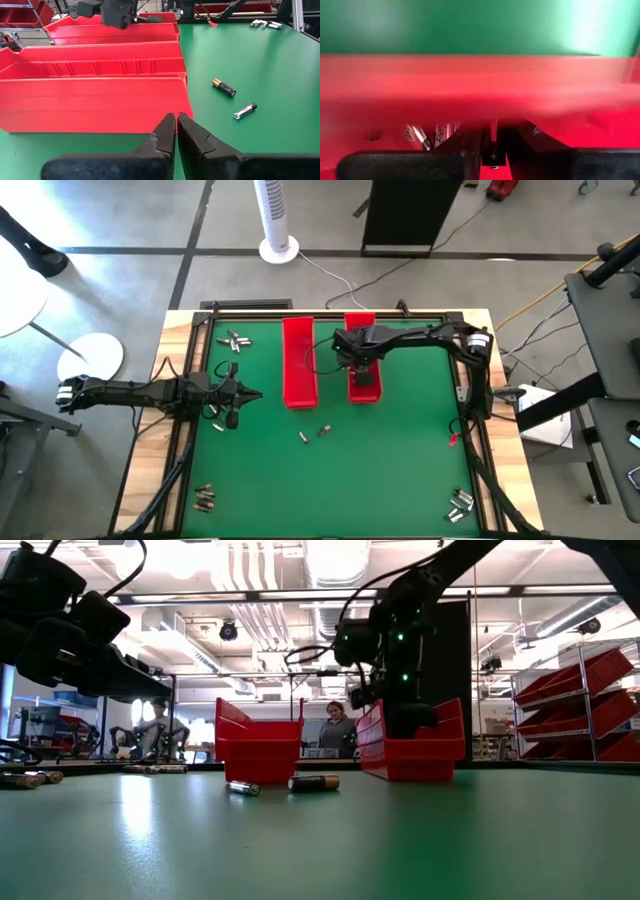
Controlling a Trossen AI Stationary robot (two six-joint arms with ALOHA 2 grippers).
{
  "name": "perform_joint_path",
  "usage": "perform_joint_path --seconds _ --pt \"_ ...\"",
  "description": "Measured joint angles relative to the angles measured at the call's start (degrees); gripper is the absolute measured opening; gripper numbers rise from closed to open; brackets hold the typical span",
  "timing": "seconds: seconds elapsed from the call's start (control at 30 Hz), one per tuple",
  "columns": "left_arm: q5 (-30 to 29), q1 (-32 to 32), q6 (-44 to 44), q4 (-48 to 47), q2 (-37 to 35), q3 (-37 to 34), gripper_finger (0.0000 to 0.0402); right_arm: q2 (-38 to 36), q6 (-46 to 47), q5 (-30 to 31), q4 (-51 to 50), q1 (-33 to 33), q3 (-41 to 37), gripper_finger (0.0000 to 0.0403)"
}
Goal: Sort batteries
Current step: Put the silver battery into the right red bin
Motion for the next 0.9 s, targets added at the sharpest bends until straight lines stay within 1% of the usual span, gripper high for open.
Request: perform_joint_path --seconds 0.2,0.67,0.9 --pt "0.0 0.0 0.0 0.0 0.0 0.0 0.0 2.1 0.7 -0.5 1.1 0.0 0.2 0.005" --pt "0.0 0.0 0.0 0.0 0.0 0.0 0.0 2.0 3.8 -1.4 0.8 0.1 0.2 0.005" --pt "0.0 0.0 0.0 0.0 0.0 0.0 0.0 2.1 7.7 -4.9 -0.9 0.0 2.1 0.005"
